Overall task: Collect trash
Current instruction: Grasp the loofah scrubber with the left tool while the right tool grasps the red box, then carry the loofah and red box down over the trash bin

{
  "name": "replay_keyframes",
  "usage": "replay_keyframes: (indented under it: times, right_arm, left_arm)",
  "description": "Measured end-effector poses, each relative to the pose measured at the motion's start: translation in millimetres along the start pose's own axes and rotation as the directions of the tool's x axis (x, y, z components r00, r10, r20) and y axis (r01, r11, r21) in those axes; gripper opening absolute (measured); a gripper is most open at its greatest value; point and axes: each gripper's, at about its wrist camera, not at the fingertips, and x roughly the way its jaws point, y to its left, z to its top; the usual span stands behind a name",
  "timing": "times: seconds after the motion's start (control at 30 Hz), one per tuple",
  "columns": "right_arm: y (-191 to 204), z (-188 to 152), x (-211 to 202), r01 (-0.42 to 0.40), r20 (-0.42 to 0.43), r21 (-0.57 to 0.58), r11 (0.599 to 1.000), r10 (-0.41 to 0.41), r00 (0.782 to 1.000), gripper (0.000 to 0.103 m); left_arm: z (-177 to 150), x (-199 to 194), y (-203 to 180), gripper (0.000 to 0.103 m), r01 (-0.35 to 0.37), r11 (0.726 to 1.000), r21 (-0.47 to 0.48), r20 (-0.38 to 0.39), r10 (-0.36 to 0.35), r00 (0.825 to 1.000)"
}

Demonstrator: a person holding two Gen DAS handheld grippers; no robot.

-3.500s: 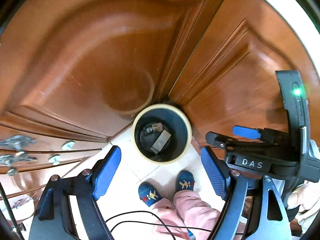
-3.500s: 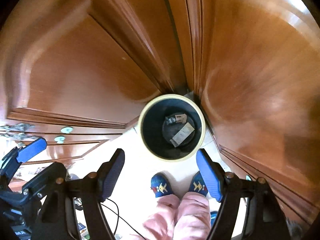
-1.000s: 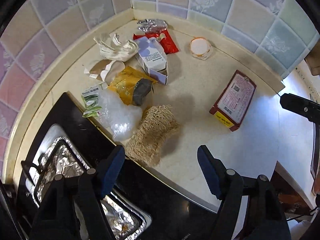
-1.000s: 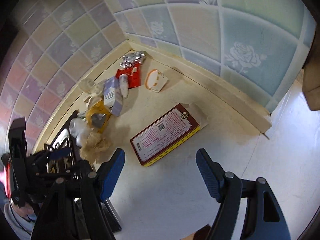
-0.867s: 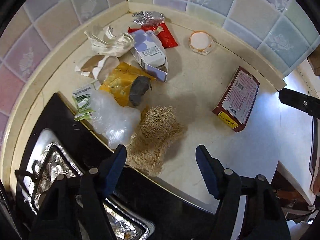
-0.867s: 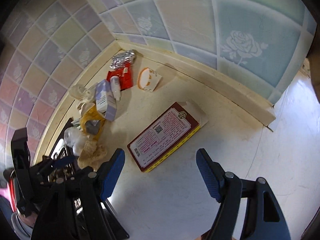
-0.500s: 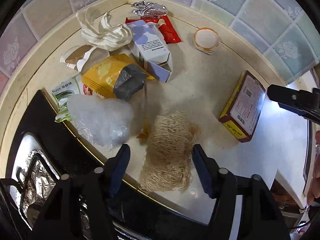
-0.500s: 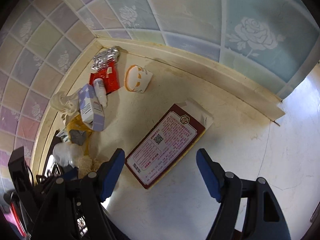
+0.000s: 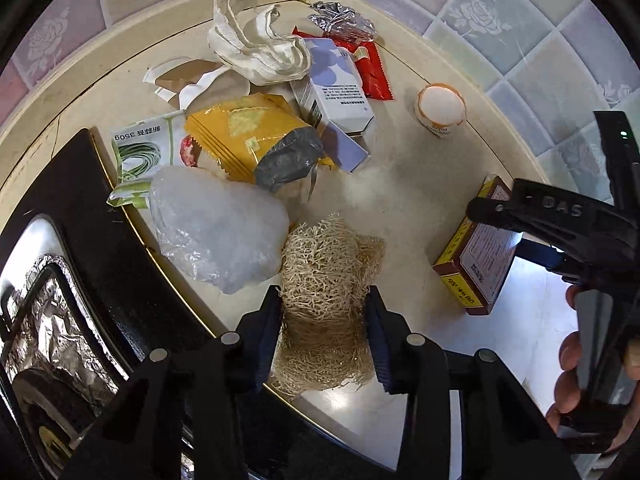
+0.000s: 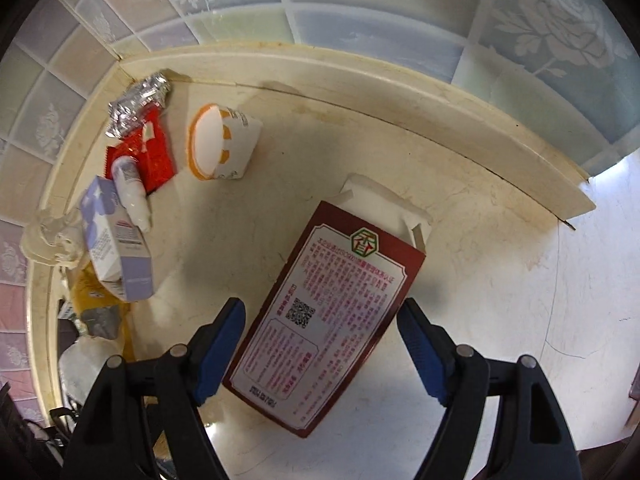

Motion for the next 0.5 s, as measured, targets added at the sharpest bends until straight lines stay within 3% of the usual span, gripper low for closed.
replay_keyframes:
  times: [0.17, 0.2, 0.23, 0.5]
  right_arm:
    - [11, -8, 9, 0.078, -0.031, -0.067, 0.995, -0.081, 0.996, 0.077]
    - [11, -10, 10, 0.082, -0.040, -0.069, 0.994, -0.085, 0.996, 0.074]
    - [12, -12, 9, 0.095, -0.036, -0.079, 0.992, -0.098, 0.995, 0.065]
    - [10, -31, -2, 0.073, -0.020, -0.145, 0.987, -0.076, 0.997, 0.063]
  left_arm:
    - [-6, -4, -6, 0.037, 0.006, 1.000, -0.011, 0.009, -0.006, 1.000]
    - [-7, -5, -6, 0.036, 0.008, 1.000, -0.013, 0.012, -0.008, 1.000]
    - [-8, -6, -6, 0.035, 0.008, 1.000, -0.013, 0.014, -0.008, 1.000]
    - [-16, -17, -6, 0.032, 0.028, 0.999, -0.030, 0.030, -0.027, 0.999]
